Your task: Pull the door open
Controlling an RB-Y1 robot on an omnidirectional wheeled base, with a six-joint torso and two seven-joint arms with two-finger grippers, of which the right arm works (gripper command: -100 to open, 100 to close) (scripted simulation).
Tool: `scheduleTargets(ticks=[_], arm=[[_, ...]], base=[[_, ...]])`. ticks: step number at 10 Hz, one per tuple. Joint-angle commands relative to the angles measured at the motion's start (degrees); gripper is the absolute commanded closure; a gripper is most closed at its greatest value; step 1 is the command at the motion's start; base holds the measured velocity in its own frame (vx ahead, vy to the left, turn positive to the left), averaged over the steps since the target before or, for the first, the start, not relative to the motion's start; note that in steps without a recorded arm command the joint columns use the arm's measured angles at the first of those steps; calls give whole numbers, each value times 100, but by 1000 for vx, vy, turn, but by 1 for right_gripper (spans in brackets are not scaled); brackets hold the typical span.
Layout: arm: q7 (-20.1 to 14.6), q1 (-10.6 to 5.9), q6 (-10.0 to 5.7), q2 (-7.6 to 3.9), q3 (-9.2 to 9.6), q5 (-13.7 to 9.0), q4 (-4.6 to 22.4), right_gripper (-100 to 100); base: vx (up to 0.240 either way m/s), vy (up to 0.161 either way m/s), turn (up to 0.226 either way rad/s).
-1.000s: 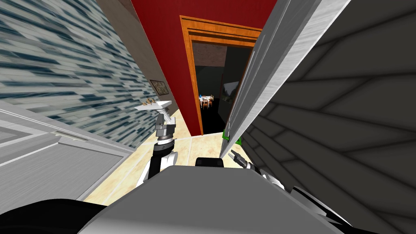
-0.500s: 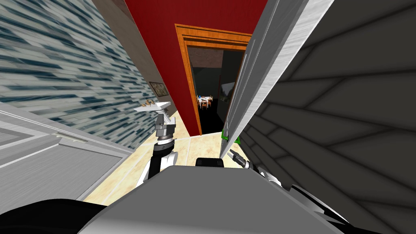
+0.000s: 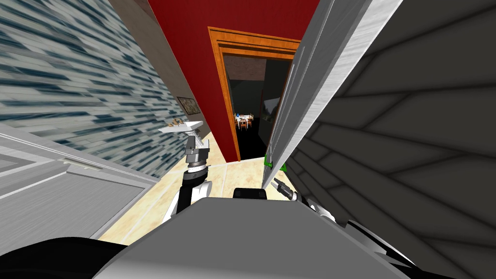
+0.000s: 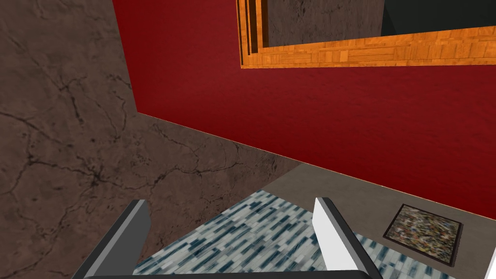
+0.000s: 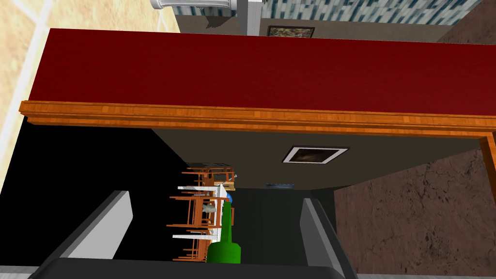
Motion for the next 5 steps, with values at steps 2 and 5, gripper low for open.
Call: scheduleTargets(ticks=[2, 5], arm=[[0, 0, 1, 0, 0, 0, -1, -100], [-7, -25, -9, 7, 19, 18, 19, -100]], base=[[3, 9, 6], [6, 11, -16]])
